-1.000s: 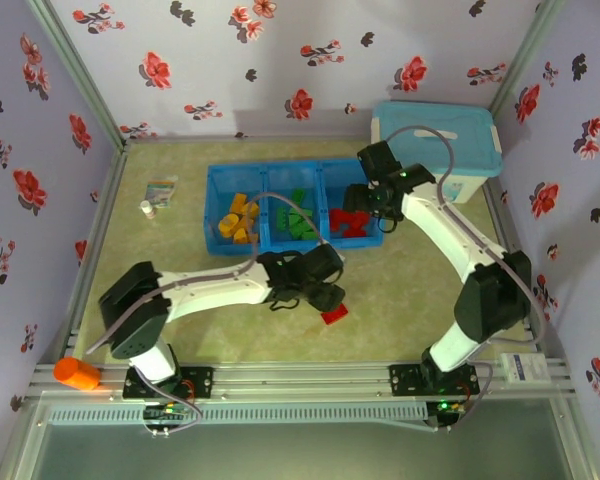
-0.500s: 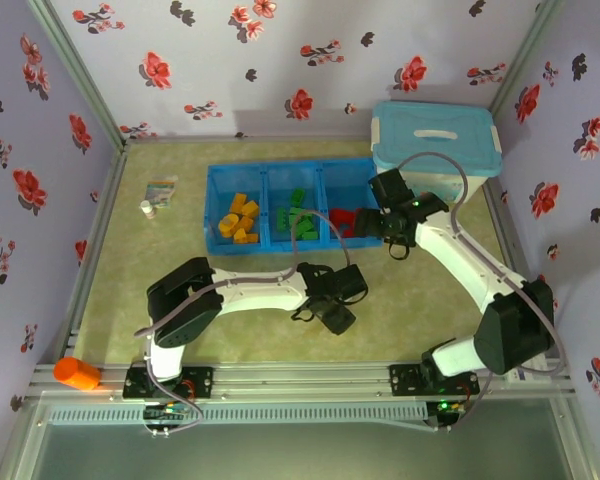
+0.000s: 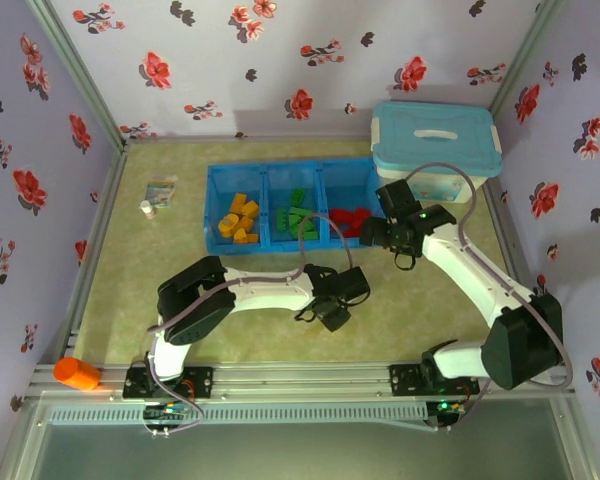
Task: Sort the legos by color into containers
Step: Pick up the lego from the middle-left of the table, then place the lego in the container.
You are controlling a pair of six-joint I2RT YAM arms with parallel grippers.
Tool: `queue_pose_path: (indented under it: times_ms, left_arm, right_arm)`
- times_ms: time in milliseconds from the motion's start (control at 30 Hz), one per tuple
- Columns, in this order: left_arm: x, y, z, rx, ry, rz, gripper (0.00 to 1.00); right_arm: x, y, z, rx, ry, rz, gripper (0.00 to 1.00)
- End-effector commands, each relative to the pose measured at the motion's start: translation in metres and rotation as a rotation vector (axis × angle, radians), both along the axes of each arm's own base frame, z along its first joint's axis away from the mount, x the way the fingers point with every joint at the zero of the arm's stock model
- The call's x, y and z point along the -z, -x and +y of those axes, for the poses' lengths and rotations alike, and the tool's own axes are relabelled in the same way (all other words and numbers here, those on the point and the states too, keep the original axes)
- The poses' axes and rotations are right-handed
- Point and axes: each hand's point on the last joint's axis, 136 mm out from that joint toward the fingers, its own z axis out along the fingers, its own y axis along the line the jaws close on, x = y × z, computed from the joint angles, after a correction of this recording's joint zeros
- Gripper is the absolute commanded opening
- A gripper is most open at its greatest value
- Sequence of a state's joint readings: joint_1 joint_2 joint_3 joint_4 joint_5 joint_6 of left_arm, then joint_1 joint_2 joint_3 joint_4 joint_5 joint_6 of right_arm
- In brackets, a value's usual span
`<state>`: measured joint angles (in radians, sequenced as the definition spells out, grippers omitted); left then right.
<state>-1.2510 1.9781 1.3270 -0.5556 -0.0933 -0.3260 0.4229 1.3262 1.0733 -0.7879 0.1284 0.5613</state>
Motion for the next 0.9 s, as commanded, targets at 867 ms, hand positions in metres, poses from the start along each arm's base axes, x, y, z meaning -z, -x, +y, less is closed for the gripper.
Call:
queue_pose_path:
  times_ms: [867]
  left_arm:
    - [-0.162, -0.154, -0.041, -0.238, 0.458, -0.136, 0.32]
  right_arm:
    - [0.014, 0.037, -0.078, 0.227, 0.107, -0.044, 0.93]
